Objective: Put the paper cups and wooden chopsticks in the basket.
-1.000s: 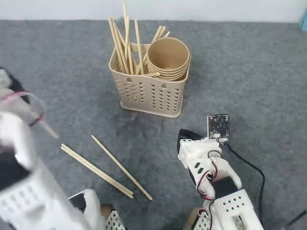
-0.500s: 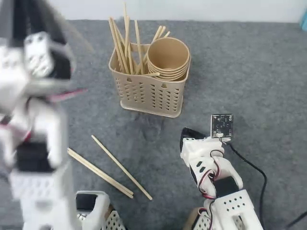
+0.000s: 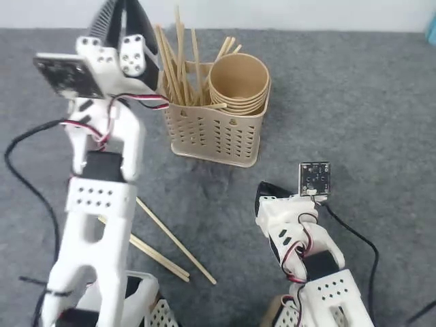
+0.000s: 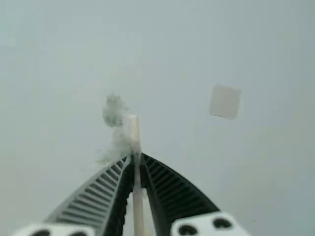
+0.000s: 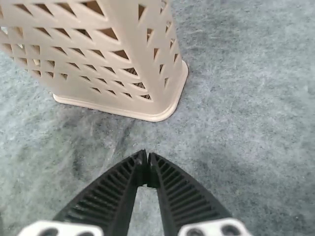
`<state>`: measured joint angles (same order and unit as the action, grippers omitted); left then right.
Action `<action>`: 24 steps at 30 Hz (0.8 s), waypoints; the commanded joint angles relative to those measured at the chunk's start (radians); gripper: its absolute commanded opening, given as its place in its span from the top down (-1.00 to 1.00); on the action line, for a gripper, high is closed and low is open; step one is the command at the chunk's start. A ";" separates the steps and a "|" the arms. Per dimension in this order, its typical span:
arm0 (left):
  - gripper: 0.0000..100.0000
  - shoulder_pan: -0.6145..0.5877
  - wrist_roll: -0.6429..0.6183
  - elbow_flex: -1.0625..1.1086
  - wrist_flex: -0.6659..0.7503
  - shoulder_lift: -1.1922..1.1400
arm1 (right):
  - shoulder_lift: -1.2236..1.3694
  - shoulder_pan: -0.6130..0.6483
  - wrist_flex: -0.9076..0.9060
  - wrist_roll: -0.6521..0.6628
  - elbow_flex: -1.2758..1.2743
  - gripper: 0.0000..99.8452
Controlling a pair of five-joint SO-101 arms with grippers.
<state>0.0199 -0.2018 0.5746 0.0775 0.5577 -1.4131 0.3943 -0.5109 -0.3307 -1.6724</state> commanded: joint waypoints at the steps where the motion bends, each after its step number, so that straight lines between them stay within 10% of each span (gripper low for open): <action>1: 0.98 0.005 0.012 0.030 0.161 -0.072 | -0.019 -0.005 0.024 -0.003 -0.018 0.98; 24: 0.98 0.000 0.009 -0.240 0.275 -0.298 | -0.019 -0.005 0.024 -0.003 -0.018 0.98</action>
<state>0.0230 -0.1987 0.3199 0.2509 0.2831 -1.4131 0.3943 -0.5109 -0.3307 -1.6724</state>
